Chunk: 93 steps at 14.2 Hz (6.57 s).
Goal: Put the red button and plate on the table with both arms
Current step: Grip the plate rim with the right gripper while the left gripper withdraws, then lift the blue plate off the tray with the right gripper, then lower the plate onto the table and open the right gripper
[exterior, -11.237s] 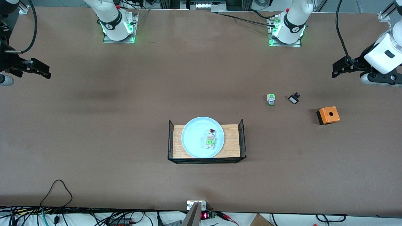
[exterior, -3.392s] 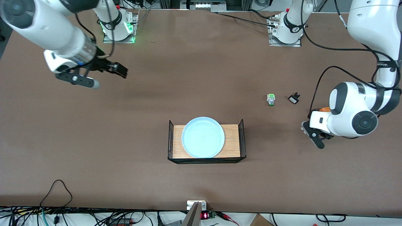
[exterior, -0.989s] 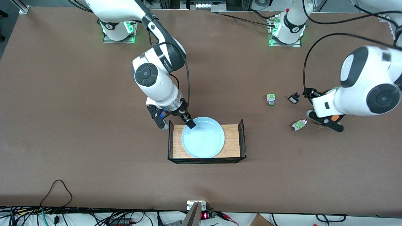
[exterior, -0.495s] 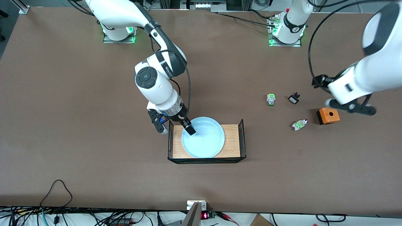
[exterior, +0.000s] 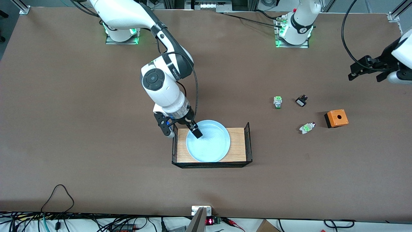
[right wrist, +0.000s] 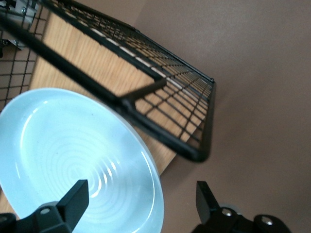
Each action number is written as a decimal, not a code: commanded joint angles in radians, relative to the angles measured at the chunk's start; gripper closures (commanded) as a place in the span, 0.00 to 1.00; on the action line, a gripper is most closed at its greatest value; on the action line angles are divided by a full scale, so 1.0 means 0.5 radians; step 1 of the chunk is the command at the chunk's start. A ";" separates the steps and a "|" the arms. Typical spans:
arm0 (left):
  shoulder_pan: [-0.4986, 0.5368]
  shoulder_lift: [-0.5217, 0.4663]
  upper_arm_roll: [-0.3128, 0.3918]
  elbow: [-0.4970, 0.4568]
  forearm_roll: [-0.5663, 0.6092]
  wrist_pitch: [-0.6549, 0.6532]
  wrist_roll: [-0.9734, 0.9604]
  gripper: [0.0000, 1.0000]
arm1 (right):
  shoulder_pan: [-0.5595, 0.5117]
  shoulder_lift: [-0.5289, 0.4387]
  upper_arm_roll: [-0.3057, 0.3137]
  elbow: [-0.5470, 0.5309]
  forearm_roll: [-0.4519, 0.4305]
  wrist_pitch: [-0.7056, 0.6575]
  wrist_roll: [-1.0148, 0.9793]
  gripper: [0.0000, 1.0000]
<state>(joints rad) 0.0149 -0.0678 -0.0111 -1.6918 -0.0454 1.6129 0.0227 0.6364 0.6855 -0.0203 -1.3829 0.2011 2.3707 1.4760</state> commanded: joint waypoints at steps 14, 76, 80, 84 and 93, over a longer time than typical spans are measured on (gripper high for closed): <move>-0.045 0.096 -0.076 0.138 0.155 -0.081 0.022 0.00 | 0.034 0.037 -0.030 0.002 0.003 0.014 -0.135 1.00; -0.042 0.132 -0.076 0.190 0.149 -0.087 0.013 0.00 | -1.484 -0.785 -0.033 -1.615 -0.276 -0.241 -3.661 1.00; -0.042 0.184 -0.079 0.257 0.143 -0.127 0.007 0.00 | -1.540 -0.696 -0.033 -1.747 -0.276 0.038 -3.768 1.00; -0.048 0.188 -0.082 0.263 0.149 -0.124 0.013 0.00 | -1.546 -0.745 -0.015 -1.729 -0.261 -0.038 -3.654 0.00; -0.039 0.188 -0.079 0.263 0.146 -0.127 0.016 0.00 | -1.512 -0.883 0.013 -1.140 -0.267 -0.872 -3.419 0.00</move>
<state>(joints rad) -0.0035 0.0089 -0.0501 -1.5965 0.0073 1.5750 0.0238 -0.1190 0.2352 -0.0368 -2.0361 0.0734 2.0281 -0.3058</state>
